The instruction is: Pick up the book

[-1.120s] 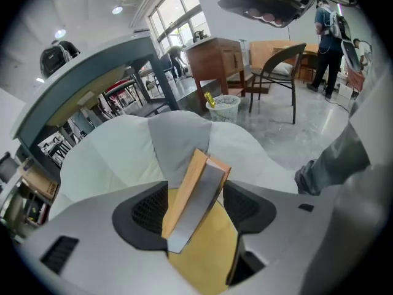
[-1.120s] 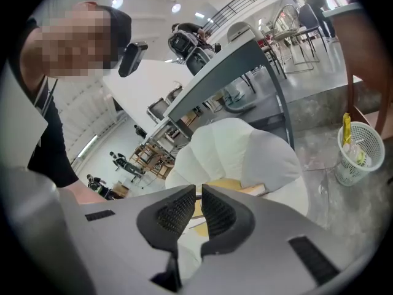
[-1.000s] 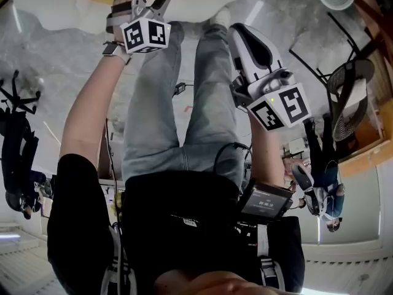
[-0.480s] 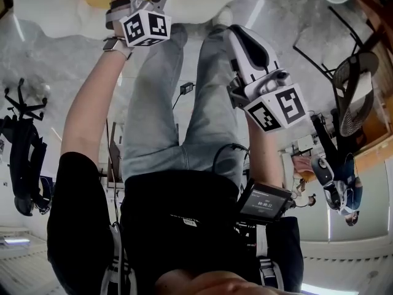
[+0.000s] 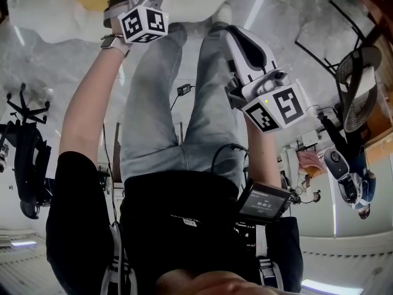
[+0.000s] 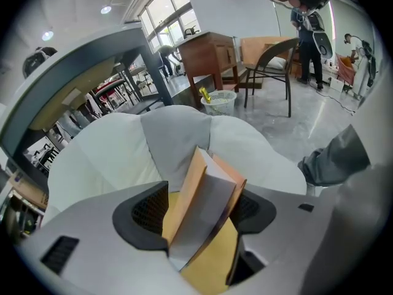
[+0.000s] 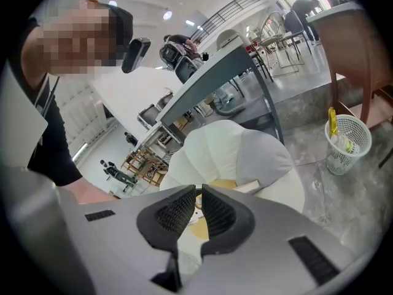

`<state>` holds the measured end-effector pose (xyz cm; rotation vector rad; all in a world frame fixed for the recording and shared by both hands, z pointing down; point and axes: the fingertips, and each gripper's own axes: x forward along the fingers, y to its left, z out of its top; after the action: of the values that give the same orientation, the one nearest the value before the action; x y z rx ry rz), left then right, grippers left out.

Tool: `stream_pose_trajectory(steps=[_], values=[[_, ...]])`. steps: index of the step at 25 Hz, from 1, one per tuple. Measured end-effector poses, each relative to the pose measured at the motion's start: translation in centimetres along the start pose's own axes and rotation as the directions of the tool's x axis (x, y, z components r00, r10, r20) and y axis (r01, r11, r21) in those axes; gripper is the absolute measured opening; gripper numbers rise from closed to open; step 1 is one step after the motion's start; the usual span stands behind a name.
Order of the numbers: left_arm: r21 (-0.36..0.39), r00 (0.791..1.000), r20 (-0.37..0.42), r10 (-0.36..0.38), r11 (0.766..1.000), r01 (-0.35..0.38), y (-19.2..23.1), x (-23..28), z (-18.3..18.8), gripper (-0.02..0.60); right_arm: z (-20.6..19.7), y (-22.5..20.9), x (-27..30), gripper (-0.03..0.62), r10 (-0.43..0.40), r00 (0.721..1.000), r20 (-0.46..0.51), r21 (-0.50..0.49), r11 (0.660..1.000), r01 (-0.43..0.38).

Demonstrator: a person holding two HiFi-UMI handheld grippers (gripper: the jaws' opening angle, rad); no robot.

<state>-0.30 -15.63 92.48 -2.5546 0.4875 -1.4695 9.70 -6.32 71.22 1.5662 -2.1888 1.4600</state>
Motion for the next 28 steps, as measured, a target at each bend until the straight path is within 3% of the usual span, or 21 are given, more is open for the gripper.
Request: stream_pose_trajectory(steps=[7,13,28], values=[[-0.013,0.999,-0.033,-0.031,0.999,0.030,-0.8,1.0,-1.0,0.278,-0.4,-0.5,-0.4,0.048,-0.011,1.000,-0.003,0.002,1.000,0.011],[0.027,0.998,-0.050,-0.024,0.999,0.026,-0.8,1.0,-1.4,0.225,-0.6,-0.5,-0.4,0.048,-0.015,1.000,0.001,0.009,1.000,0.015],[0.063,0.994,-0.098,-0.043,0.997,0.049,-1.7,1.3,-2.3,0.212,-0.3,-1.0,-0.9,0.048,-0.028,1.000,0.001,0.013,1.000,0.028]])
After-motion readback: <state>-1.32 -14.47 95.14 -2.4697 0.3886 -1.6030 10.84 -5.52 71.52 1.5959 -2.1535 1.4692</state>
